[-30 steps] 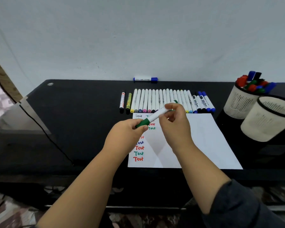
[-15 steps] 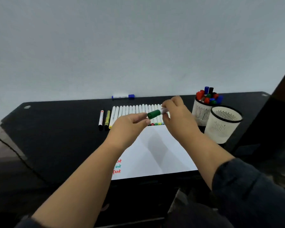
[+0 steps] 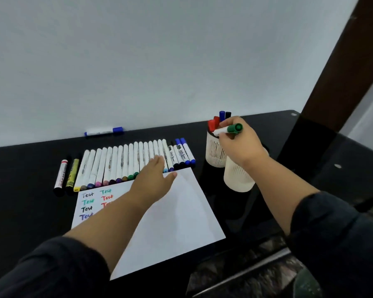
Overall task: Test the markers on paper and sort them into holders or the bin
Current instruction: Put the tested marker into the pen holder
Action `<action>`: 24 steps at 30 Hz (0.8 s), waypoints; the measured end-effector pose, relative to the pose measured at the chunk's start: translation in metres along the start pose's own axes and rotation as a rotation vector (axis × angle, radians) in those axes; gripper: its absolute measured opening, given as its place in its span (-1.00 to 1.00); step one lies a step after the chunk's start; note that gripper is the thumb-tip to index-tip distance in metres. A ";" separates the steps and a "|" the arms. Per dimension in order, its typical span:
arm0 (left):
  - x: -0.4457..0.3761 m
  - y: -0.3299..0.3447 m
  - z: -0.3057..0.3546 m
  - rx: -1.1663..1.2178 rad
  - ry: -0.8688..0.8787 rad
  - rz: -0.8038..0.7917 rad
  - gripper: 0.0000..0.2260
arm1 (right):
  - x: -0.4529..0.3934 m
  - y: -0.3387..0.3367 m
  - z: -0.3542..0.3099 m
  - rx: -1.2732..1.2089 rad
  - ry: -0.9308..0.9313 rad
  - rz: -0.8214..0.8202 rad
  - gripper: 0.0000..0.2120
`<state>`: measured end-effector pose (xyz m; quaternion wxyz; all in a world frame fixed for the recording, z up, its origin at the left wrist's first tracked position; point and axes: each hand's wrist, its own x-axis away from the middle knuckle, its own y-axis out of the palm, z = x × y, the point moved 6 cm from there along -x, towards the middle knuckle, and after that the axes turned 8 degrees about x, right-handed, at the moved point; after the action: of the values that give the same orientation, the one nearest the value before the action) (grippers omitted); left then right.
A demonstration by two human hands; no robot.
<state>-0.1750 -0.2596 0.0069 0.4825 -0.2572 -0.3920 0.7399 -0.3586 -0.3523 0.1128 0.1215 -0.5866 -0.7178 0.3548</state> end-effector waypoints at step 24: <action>-0.025 0.036 -0.036 -0.242 0.010 0.061 -0.41 | -0.060 0.023 0.004 0.393 -0.056 -0.015 -0.72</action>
<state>-0.1560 -0.2789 -0.0435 0.4274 -0.3291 -0.4679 0.7001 -0.3264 -0.4084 0.1093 0.2162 -0.5361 -0.6423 0.5034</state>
